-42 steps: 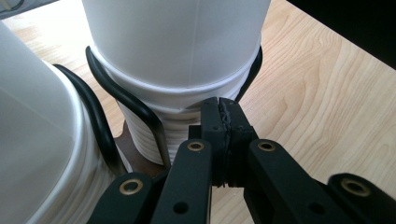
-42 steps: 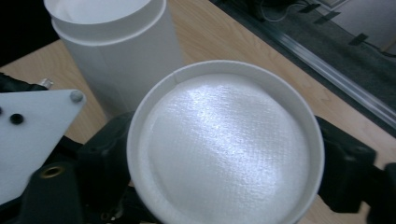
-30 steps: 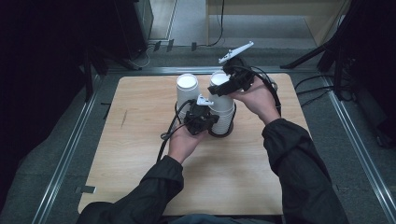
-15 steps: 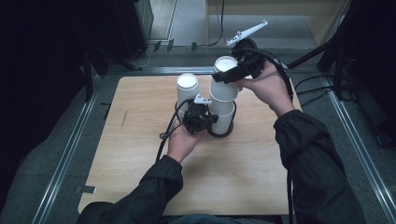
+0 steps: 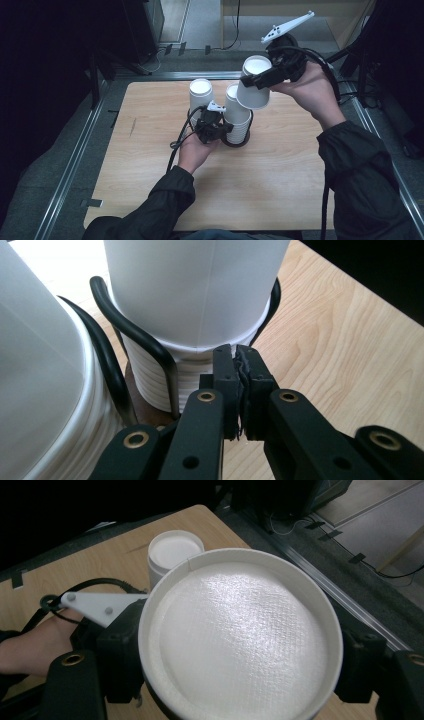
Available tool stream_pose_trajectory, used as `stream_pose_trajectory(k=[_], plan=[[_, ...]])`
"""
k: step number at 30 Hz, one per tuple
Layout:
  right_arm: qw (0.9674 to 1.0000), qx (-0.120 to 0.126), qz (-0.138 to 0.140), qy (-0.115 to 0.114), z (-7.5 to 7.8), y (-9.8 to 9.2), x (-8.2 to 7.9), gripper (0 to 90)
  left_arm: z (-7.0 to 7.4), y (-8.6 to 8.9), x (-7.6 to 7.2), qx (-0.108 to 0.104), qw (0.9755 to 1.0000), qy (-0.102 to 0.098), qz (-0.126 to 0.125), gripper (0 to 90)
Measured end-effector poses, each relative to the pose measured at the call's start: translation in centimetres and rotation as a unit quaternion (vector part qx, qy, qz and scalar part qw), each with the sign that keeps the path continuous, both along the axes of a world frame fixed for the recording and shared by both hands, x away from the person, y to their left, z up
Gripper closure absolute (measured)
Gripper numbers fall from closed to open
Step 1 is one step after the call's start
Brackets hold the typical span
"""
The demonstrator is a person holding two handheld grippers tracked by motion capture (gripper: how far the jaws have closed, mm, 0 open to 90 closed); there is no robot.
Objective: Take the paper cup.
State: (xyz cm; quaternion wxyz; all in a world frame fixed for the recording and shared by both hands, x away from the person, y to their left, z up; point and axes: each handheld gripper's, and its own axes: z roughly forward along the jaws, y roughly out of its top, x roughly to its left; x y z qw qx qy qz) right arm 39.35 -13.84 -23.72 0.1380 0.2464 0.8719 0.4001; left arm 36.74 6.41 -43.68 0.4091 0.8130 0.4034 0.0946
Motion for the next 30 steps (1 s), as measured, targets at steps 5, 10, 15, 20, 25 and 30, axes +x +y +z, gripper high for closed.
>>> stream_pose_trajectory(k=[5,10,15,20,25,30], plan=[[0.9998,-0.015,0.011,0.006,-0.6,-0.5,-1.0,24.3,0.3,0.0,-0.2,-0.009,0.9999,0.0,-0.008,86.3],[0.9995,-0.021,0.018,0.016,-1.9,-1.4,-1.9,24.3,0.6,0.0,-0.6,-0.012,0.9996,0.009,-0.022,84.1],[0.9992,-0.017,0.027,0.025,-3.2,-2.7,-2.9,24.3,0.9,0.3,-1.2,-0.007,0.9975,0.017,-0.068,80.6],[0.9989,-0.004,0.03,0.035,-4.3,-3.6,-3.7,24.3,1.3,0.9,-1.6,-0.019,0.9952,0.02,-0.094,76.5],[0.9985,-0.008,0.039,0.038,-6.1,-4.1,-4.4,24.2,1.6,1.8,-2.0,-0.017,0.994,0.016,-0.107,71.9],[0.9978,-0.002,0.046,0.048,-7.8,-4.2,-4.8,24.2,1.2,2.7,-2.3,-0.001,0.9932,0.002,-0.116,67.4]])
